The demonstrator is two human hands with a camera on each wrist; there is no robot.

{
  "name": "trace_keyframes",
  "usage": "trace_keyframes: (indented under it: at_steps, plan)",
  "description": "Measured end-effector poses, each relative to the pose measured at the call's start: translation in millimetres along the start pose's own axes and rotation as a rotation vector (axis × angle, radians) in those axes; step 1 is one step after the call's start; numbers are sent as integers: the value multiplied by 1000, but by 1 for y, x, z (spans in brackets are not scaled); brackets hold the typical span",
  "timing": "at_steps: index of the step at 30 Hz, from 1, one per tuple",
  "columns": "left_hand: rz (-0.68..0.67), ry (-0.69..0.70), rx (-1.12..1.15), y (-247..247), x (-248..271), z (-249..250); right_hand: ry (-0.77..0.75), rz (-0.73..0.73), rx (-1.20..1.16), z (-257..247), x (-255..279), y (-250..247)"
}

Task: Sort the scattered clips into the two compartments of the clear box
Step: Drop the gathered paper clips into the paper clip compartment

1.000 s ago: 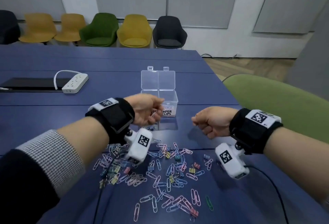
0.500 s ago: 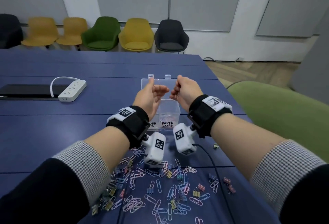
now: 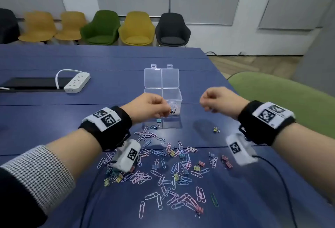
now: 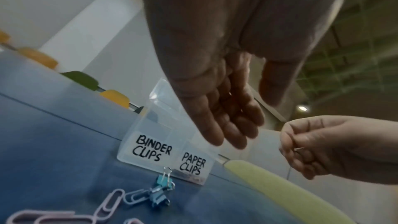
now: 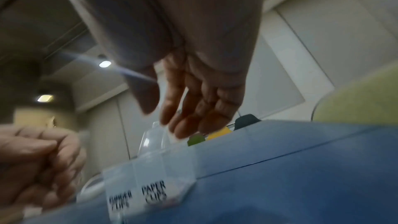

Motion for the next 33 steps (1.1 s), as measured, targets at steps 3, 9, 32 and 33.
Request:
trace_keyframes:
  at_steps: [3,9,32,33]
  plan:
    - [-198,123,-399,32,17,5,-147,-283,516,11,46,15]
    - [-388,275,-865,85,39,12,-336,-450,751,18,106,40]
    - [-320,373,-1146,122,49,18,-186,-289,1029,23,117,64]
    - [-312,376,-1155,123,48,19,-183,-288,1041,21,118,64]
Point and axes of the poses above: each hand's wrist, its own x-axis away from the middle knuckle, its own y-axis out of the palm, z = x × y, the point moved 10 cm from there along -x, towards the middle knuckle, and after that the axes turned 12 degrees about z, right-handed, at the moved point
